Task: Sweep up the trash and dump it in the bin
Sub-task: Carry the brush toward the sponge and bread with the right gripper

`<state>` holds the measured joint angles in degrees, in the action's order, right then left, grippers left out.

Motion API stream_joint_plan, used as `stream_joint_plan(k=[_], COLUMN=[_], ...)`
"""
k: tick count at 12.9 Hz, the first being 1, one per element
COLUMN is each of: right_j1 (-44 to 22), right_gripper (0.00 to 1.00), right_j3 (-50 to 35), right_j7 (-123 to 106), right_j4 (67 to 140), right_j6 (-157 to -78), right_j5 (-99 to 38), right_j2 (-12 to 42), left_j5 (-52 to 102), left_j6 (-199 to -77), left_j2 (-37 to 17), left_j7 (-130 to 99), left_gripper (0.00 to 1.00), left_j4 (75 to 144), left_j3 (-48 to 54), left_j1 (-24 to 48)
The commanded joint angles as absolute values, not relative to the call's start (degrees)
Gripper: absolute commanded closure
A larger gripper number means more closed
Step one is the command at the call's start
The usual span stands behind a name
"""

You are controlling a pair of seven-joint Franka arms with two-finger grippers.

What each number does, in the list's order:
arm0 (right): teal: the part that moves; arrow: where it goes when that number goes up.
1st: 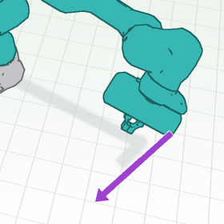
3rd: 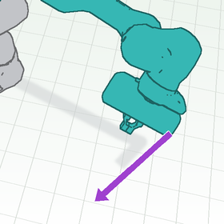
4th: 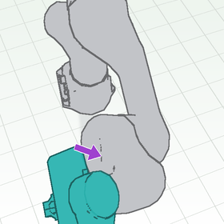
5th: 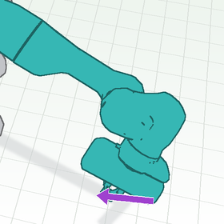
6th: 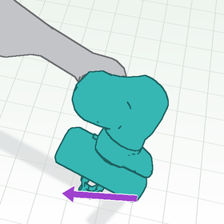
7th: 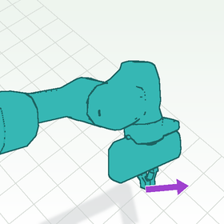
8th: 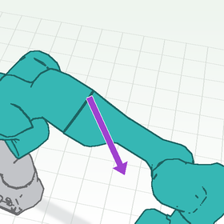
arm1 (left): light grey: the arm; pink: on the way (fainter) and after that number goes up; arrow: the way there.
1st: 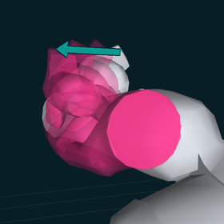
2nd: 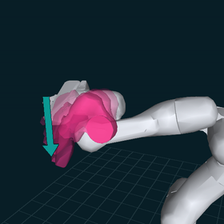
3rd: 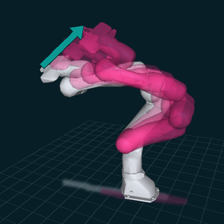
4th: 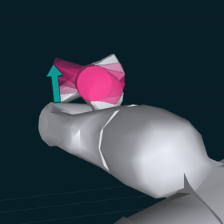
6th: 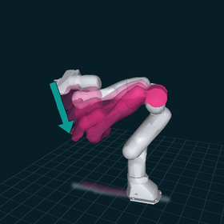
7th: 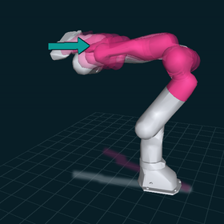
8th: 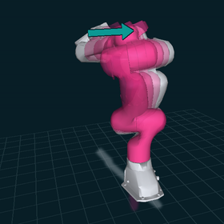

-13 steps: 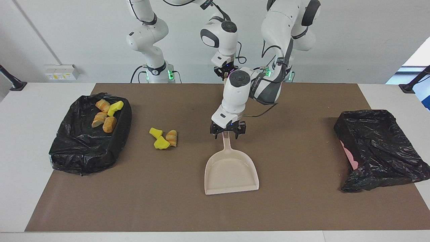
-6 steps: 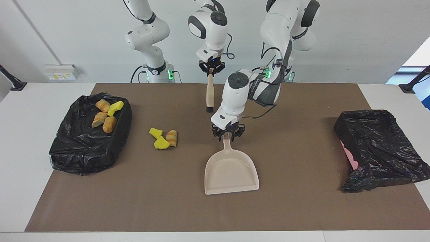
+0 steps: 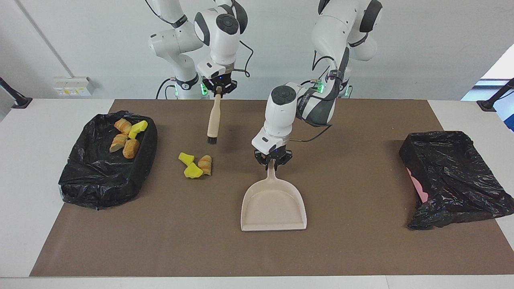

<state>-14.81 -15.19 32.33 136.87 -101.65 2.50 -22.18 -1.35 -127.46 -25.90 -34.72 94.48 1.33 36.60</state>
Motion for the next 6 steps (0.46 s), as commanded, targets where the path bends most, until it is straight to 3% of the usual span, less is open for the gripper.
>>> stream_joint_plan(k=[1, 3, 6], right_j1=[-6.0, 0.2, 1.9], right_gripper=[1.0, 1.0, 1.0], right_j3=[-16.0, -16.1, -16.1], right_j7=[23.5, 16.7, 13.7], right_j4=[138.7, 139.0, 139.0], right_j6=[-102.5, -104.6, -106.3], right_j5=[8.1, 10.5, 15.4], right_j2=[-22.7, -21.5, -16.9], left_j5=[-2.5, -2.5, -2.5], left_j6=[-122.8, -118.3, -111.5], left_j2=[-22.4, -19.7, -18.2], left_j7=[-29.8, -27.4, -9.9], left_gripper=[1.0, 0.99, 1.0], left_j4=[94.5, 94.7, 94.7], left_j3=[0.5, 0.5, 0.2], left_j1=[36.8, 36.7, 36.7])
